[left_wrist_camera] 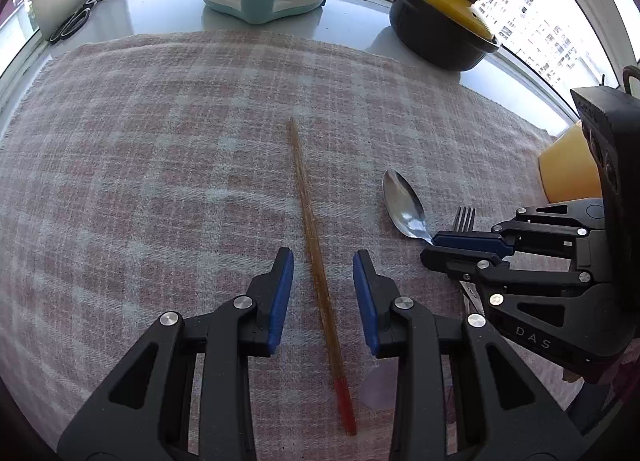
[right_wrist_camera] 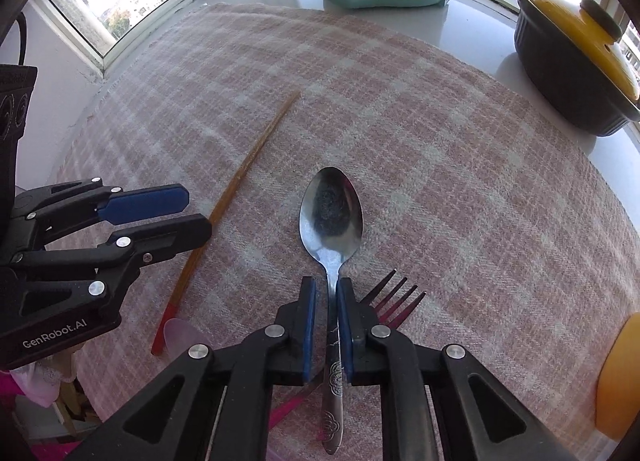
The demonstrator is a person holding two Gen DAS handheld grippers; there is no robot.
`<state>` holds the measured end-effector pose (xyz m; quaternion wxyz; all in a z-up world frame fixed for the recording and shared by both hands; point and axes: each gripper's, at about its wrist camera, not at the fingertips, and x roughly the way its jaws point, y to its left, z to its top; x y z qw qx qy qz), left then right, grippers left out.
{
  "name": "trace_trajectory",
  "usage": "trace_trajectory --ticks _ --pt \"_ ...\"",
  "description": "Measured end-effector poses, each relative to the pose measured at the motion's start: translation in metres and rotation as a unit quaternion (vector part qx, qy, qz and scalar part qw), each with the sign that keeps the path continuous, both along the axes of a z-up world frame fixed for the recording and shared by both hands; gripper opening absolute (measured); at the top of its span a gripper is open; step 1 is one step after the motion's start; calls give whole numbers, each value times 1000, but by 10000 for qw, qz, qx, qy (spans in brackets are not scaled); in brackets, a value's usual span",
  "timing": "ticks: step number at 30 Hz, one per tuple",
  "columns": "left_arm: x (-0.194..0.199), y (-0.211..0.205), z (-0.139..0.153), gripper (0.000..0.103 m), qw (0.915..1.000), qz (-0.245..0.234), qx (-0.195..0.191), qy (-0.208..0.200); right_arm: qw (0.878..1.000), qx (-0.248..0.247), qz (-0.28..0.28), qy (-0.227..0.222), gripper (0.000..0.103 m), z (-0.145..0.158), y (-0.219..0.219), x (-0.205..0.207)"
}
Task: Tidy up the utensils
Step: 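Close the left tool on the chopstick while the right tool grasps the steel spoon handle, then lift and carry the chopstick and steel spoon over the yellow bin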
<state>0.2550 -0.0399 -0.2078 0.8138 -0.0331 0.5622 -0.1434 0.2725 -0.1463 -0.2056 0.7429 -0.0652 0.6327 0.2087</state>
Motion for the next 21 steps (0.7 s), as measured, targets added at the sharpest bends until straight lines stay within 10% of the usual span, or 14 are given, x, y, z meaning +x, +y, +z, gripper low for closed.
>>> trace_trajectory --ticks 6,21 --pt "9 -3 -12 8 9992 -60 381 -126 9998 -109 151 -9 5 -1 3 3" --pt "-5 47 -10 4 9993 261 -254 82 9952 -671 693 -190 3 -2 25 -3"
